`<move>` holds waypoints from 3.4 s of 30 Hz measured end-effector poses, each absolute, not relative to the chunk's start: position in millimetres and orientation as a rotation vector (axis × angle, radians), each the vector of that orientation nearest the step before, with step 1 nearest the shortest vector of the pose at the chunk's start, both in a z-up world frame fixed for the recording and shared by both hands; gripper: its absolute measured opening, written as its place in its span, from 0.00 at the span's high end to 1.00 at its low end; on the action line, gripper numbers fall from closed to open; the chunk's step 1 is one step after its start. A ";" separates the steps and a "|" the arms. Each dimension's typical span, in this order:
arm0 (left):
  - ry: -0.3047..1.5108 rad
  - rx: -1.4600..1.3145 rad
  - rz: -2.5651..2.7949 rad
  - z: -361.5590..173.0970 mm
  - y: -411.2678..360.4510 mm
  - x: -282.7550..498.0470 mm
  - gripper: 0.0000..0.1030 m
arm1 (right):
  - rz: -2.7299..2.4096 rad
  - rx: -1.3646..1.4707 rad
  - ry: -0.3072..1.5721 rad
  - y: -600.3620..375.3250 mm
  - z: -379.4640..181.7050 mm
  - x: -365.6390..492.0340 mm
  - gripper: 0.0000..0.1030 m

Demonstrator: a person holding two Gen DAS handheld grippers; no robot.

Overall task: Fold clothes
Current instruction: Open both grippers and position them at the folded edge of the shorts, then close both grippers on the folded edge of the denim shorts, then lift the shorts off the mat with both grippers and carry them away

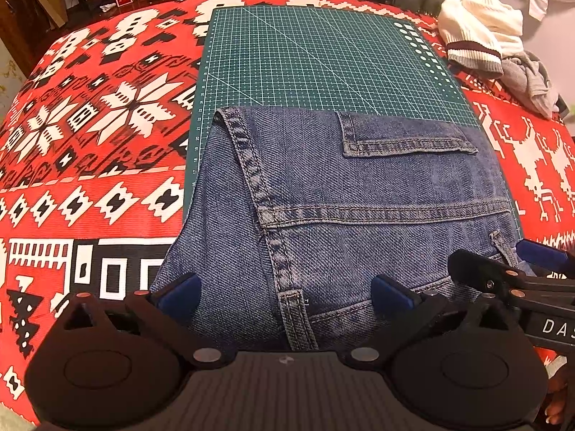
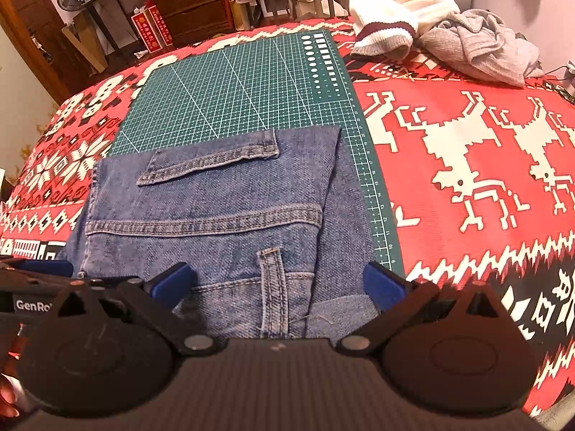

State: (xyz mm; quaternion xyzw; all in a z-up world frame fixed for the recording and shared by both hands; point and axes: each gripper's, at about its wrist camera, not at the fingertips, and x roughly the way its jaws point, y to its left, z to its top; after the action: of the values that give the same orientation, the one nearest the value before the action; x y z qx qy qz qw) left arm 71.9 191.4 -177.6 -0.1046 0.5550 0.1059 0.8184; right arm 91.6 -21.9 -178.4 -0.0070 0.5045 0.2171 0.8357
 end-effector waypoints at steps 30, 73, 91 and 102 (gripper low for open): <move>1.125 -0.468 0.043 -138.7 304.0 64.8 0.57 | 0.482 0.187 1.188 -84.1 -156.8 161.3 0.58; 1.156 -0.335 0.012 -169.6 287.6 50.6 0.96 | 0.507 -0.088 1.142 -48.7 -169.8 133.2 0.95; 1.149 -0.523 -0.021 -171.7 305.7 51.1 0.81 | 0.550 0.164 1.192 -77.3 -186.0 157.7 0.83; 1.134 -0.449 -0.006 -170.5 296.6 52.1 0.95 | 0.539 0.059 1.138 -64.2 -180.7 147.7 0.97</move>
State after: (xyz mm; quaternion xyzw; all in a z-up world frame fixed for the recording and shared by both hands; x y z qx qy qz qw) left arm 52.1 296.6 -170.5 -0.2109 0.5325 -0.0030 0.8197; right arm 147.7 -64.2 -180.7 0.0276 0.5323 0.2518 0.8078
